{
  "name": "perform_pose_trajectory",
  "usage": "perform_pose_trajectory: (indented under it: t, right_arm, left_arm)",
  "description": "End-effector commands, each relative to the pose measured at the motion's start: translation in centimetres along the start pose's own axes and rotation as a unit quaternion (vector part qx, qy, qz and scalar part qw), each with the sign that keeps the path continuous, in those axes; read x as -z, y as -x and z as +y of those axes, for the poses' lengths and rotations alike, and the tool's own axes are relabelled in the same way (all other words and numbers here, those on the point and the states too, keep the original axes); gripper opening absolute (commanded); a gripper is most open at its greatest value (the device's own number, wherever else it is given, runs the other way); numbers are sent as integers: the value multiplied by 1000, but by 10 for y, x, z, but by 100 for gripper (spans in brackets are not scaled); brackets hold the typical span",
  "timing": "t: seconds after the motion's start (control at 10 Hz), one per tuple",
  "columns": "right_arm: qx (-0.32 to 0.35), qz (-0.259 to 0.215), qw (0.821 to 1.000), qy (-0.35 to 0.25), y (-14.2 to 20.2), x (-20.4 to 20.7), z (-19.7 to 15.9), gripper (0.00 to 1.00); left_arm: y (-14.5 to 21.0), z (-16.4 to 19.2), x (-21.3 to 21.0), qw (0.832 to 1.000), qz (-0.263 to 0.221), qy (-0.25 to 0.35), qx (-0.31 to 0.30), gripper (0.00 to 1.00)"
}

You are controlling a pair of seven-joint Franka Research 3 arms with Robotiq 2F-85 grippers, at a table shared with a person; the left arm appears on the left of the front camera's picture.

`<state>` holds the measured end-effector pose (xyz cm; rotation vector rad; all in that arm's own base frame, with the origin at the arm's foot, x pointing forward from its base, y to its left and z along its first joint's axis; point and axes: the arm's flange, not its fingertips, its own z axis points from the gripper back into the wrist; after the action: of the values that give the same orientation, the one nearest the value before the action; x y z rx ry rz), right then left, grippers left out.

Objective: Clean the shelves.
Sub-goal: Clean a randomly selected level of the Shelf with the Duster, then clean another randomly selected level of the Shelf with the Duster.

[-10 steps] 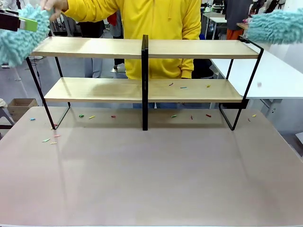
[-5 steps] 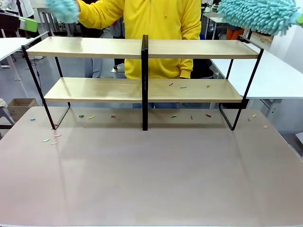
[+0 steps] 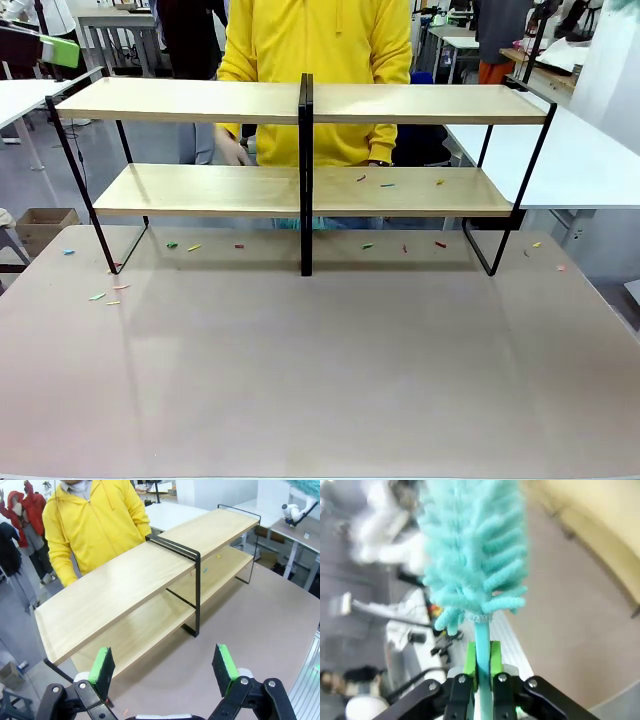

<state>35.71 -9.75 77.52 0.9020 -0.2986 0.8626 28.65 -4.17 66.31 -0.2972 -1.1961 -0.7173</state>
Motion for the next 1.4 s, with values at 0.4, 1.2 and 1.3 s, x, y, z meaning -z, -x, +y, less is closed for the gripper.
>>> perform_pose_trajectory:
  t: [0.4,1.2,1.3]
  right_arm:
    - [-86,38,995,-37,133,-28,15,12]
    - [-78,34,996,-40,127,-15,15,12]
    - [-78,34,996,-40,127,-15,15,12]
  left_arm:
    - [0,-2,0,1000,2,-3,-4,100]
    - [0,-2,0,1000,2,-3,-4,100]
    - [0,-2,0,1000,2,-3,-4,100]
